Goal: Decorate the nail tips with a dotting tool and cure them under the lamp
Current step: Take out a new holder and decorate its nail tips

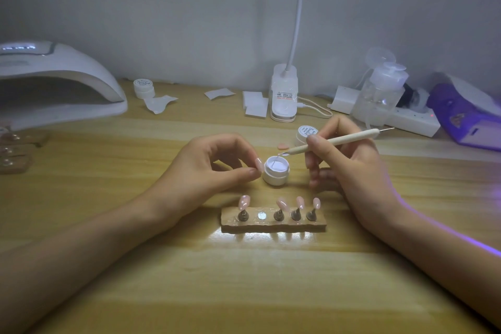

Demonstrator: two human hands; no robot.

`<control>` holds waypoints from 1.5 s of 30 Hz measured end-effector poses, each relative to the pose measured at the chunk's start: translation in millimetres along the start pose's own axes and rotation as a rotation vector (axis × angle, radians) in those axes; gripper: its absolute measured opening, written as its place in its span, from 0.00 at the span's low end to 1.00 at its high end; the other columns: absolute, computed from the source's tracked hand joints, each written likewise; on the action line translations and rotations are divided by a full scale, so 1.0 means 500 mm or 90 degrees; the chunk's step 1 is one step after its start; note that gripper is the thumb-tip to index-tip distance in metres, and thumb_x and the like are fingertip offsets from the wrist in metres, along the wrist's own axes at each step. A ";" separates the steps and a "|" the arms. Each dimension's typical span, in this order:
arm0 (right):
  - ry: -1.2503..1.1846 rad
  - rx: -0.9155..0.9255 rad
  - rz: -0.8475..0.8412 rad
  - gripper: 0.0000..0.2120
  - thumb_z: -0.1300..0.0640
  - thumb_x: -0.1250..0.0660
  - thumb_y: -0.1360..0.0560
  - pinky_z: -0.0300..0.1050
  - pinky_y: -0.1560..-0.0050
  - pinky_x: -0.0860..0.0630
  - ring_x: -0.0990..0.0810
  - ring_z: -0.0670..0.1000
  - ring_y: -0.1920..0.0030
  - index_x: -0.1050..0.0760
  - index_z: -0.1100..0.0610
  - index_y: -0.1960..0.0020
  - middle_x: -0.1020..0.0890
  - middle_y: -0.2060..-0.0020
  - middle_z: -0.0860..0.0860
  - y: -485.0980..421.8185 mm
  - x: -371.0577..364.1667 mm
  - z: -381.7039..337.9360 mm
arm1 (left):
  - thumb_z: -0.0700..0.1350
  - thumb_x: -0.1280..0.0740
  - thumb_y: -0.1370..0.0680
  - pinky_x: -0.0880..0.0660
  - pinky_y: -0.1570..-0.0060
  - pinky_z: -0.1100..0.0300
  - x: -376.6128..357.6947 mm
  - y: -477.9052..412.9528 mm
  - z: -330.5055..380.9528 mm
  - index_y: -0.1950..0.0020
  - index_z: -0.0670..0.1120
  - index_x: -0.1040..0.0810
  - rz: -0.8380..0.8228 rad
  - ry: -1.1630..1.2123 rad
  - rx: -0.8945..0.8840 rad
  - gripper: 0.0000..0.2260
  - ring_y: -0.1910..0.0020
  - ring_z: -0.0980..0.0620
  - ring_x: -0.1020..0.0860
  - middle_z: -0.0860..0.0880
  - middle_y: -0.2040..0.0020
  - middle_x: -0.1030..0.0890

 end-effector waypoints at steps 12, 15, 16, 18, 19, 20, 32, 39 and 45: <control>-0.084 0.021 0.022 0.11 0.52 0.32 0.26 0.40 0.71 0.26 0.23 0.51 0.72 0.31 0.57 0.61 0.21 0.71 0.54 -0.010 0.007 -0.010 | 0.38 0.24 0.29 0.33 0.68 0.72 -0.004 -0.004 -0.006 0.61 0.53 0.17 -0.035 -0.143 0.008 0.09 0.71 0.61 0.29 0.58 0.63 0.17; -0.093 0.020 0.018 0.12 0.50 0.32 0.27 0.40 0.71 0.25 0.22 0.51 0.72 0.31 0.56 0.60 0.20 0.70 0.54 -0.009 0.006 -0.011 | 0.36 0.24 0.29 0.34 0.68 0.75 -0.009 -0.003 -0.005 0.62 0.51 0.18 -0.052 -0.146 0.004 0.10 0.72 0.62 0.24 0.55 0.64 0.17; -0.094 0.019 0.017 0.12 0.50 0.32 0.27 0.40 0.71 0.25 0.21 0.52 0.72 0.31 0.56 0.60 0.20 0.70 0.54 -0.008 0.006 -0.011 | 0.35 0.25 0.29 0.34 0.68 0.76 -0.010 -0.003 -0.005 0.62 0.51 0.18 -0.055 -0.148 0.002 0.11 0.72 0.62 0.24 0.54 0.64 0.16; -0.093 0.016 0.015 0.12 0.50 0.32 0.27 0.40 0.71 0.25 0.21 0.52 0.71 0.31 0.56 0.60 0.19 0.70 0.54 -0.008 0.005 -0.011 | 0.35 0.25 0.29 0.34 0.68 0.76 -0.010 -0.002 -0.005 0.61 0.52 0.18 -0.055 -0.148 0.001 0.11 0.72 0.62 0.23 0.51 0.64 0.16; -0.094 0.016 0.014 0.12 0.50 0.32 0.27 0.40 0.71 0.25 0.21 0.52 0.71 0.31 0.56 0.60 0.19 0.70 0.54 -0.007 0.005 -0.011 | 0.35 0.25 0.29 0.34 0.68 0.76 -0.009 -0.001 -0.005 0.61 0.52 0.18 -0.055 -0.146 0.002 0.11 0.72 0.62 0.23 0.51 0.64 0.16; -0.094 0.017 0.013 0.12 0.50 0.31 0.27 0.39 0.71 0.25 0.21 0.52 0.71 0.31 0.56 0.60 0.19 0.70 0.54 -0.007 0.004 -0.012 | 0.35 0.25 0.29 0.34 0.68 0.76 -0.009 -0.001 -0.006 0.61 0.52 0.18 -0.055 -0.145 0.003 0.11 0.72 0.62 0.23 0.52 0.65 0.16; -0.107 0.014 0.015 0.10 0.50 0.31 0.28 0.39 0.71 0.24 0.20 0.52 0.72 0.29 0.53 0.63 0.19 0.70 0.55 -0.006 0.003 -0.011 | 0.35 0.25 0.29 0.34 0.68 0.75 -0.013 -0.001 0.001 0.61 0.50 0.18 -0.071 -0.154 0.004 0.10 0.73 0.60 0.24 0.56 0.66 0.18; -0.105 0.005 0.012 0.12 0.49 0.31 0.29 0.39 0.71 0.24 0.20 0.52 0.72 0.30 0.55 0.61 0.19 0.70 0.55 -0.004 0.002 -0.010 | 0.34 0.25 0.29 0.34 0.69 0.75 -0.014 0.000 0.006 0.61 0.50 0.18 -0.066 -0.166 0.004 0.10 0.74 0.61 0.24 0.57 0.66 0.18; -0.106 -0.001 0.011 0.12 0.50 0.31 0.28 0.39 0.71 0.24 0.20 0.52 0.72 0.30 0.56 0.61 0.19 0.70 0.55 -0.003 0.001 -0.009 | 0.35 0.25 0.28 0.36 0.71 0.77 -0.015 0.000 0.007 0.61 0.49 0.18 -0.059 -0.170 0.008 0.10 0.75 0.63 0.25 0.59 0.75 0.22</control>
Point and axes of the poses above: each hand's wrist, its own y-axis away from the middle knuckle, its own x-axis out of the back of the hand, z = x × y, the point moved 4 cm from there along -y, towards the middle knuckle
